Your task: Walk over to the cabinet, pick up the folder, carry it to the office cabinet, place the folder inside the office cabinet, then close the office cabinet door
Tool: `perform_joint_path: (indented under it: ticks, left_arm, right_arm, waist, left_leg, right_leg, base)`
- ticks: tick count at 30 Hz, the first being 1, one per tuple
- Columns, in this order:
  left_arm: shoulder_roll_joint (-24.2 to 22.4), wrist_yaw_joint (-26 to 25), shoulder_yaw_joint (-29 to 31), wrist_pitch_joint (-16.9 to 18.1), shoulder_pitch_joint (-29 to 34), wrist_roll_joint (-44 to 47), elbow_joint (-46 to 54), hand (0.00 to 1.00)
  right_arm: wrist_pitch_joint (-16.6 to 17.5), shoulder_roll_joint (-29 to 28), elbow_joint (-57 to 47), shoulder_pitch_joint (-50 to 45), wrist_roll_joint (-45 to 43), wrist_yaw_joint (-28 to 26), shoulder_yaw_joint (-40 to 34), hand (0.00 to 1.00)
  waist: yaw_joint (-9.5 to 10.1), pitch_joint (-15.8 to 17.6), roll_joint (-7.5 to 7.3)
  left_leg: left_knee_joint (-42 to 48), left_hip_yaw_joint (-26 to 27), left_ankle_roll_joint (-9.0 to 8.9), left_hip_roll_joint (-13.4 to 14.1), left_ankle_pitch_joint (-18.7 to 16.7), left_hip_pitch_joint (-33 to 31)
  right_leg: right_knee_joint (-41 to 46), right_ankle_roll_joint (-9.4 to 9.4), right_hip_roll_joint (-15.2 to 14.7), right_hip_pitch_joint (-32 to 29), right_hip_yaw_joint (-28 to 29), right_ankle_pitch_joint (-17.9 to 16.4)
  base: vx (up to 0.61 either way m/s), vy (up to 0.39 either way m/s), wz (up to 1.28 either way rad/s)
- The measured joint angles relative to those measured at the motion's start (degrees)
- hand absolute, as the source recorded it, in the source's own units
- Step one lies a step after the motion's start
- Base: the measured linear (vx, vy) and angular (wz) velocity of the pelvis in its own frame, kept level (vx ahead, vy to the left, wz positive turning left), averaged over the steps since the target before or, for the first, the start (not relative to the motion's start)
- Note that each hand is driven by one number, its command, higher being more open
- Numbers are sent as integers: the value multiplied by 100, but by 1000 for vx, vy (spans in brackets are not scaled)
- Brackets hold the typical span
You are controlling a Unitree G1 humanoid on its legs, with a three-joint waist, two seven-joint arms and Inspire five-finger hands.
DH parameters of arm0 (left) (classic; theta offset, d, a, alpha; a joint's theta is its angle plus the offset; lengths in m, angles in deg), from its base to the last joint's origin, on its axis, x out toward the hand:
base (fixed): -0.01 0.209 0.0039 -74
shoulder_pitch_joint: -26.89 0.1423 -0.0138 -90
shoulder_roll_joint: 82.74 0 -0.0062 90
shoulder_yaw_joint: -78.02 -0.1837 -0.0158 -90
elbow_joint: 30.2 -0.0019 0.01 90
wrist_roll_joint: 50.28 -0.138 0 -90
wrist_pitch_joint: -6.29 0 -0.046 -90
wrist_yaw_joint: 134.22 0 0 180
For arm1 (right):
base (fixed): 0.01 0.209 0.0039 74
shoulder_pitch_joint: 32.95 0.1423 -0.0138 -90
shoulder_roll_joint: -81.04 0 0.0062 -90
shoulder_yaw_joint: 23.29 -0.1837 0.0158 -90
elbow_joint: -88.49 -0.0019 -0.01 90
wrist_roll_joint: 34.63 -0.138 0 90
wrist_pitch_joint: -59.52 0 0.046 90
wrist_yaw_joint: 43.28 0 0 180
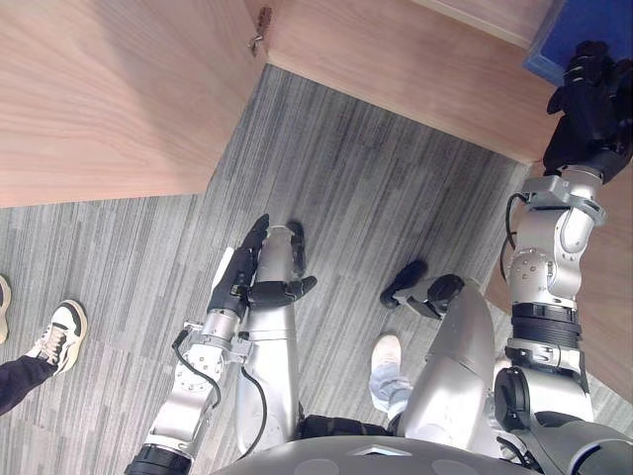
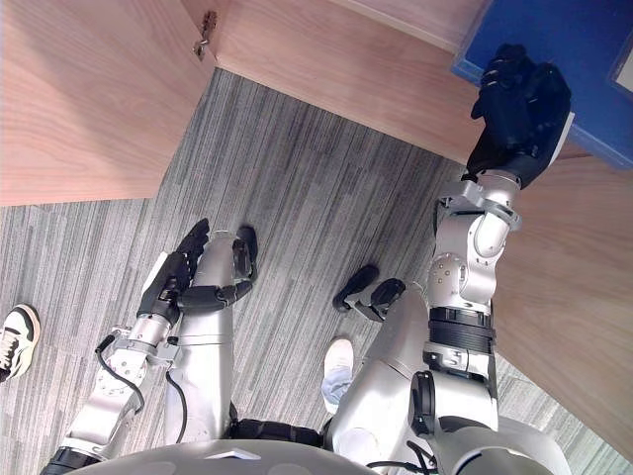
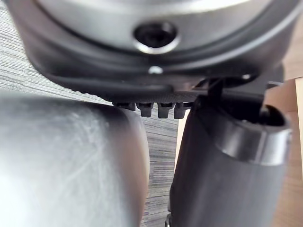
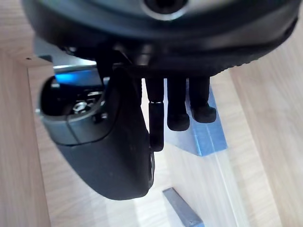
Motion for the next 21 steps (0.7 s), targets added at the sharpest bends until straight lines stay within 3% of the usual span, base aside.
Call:
perform_joint_path:
  ticks: [10,21]
  left_arm:
    - [-66,-6,-47,-2,0,228,275,100]
    - [-382,87,-338,3,-36,286,618,100]
  right_arm:
    - [0,64,97,390,-1,387,-290,0]
    - [0,224,309,523,-6,418,-398,0]
  waist:
    - [-6,0,0]
    - [-12,0,0]
  left_leg:
    - [-153,13,16,-113,86,-1]
    - [-154,14,12,-119,95,-12]
  right_leg:
    - [-31,1,-103,-10,-41,0]
    - [-22,2,-123,-10,-56,0]
  base:
    - [12,-6,6]
    - [0,0,0]
